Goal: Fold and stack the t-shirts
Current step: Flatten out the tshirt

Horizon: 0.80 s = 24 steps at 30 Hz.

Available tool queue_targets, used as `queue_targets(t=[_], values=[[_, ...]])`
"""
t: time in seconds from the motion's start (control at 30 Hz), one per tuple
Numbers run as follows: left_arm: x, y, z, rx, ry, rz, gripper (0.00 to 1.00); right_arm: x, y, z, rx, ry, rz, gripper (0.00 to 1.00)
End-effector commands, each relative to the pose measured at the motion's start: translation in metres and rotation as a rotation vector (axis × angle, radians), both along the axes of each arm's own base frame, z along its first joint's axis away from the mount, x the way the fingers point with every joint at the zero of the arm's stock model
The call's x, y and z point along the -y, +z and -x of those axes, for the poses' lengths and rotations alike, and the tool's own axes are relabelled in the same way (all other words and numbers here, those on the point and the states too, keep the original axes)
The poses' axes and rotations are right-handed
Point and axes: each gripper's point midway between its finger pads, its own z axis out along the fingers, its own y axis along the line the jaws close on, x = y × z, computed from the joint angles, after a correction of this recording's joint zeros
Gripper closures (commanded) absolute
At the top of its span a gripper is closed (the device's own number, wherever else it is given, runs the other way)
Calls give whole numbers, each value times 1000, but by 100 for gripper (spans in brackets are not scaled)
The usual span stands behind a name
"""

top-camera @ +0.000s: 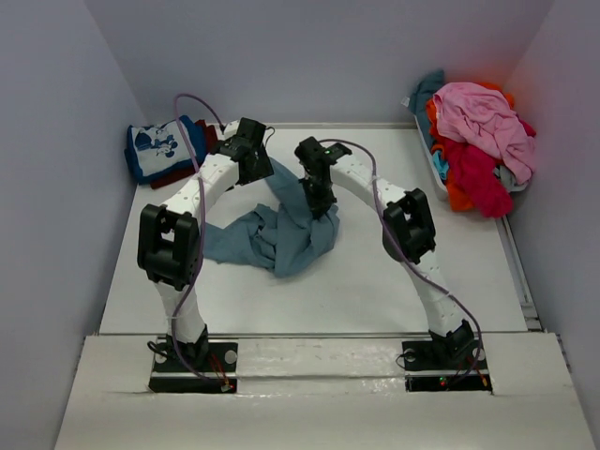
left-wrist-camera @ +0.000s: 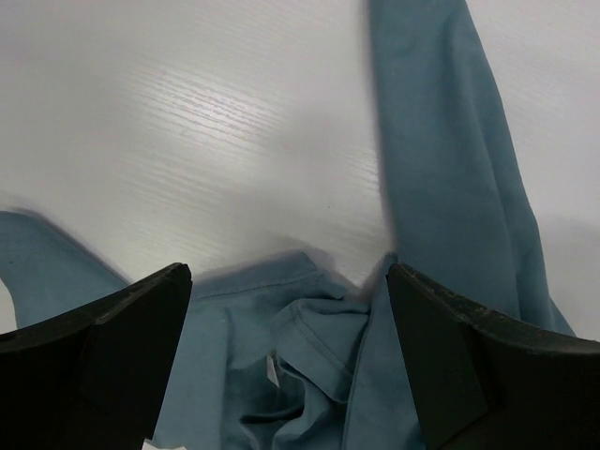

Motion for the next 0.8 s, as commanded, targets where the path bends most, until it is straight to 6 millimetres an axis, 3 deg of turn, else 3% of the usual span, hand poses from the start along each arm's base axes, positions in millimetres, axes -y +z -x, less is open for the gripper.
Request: queue_targets(t=[0.0,0.1,0.27,0.37,0.5,0.63,0.7,0.77], values=[[-3,17,1,43,-4,14,3,72,58,-46,131,-175,10,93],[-3,17,0,44,-8,13,3,114,60,-58,119,-267,10,93],[0,17,-3,40,-22,19,3,165,80,-63,149,-366,3,93],[1,16,-3,35,-28,18,3,164,86,-58,152,-353,-12,93],[7,17,-2,38,-52,8,4,153,79,-53,106,-310,-60,93],[32,15,3,33,-156,-12,2,130,79,-51,121,-256,-48,92],[39,9,5,12,-201,-26,2,125,84,-54,148,-249,-34,88],[59,4,11,-4,-283,10,1,125,86,-58,159,-259,-31,74]])
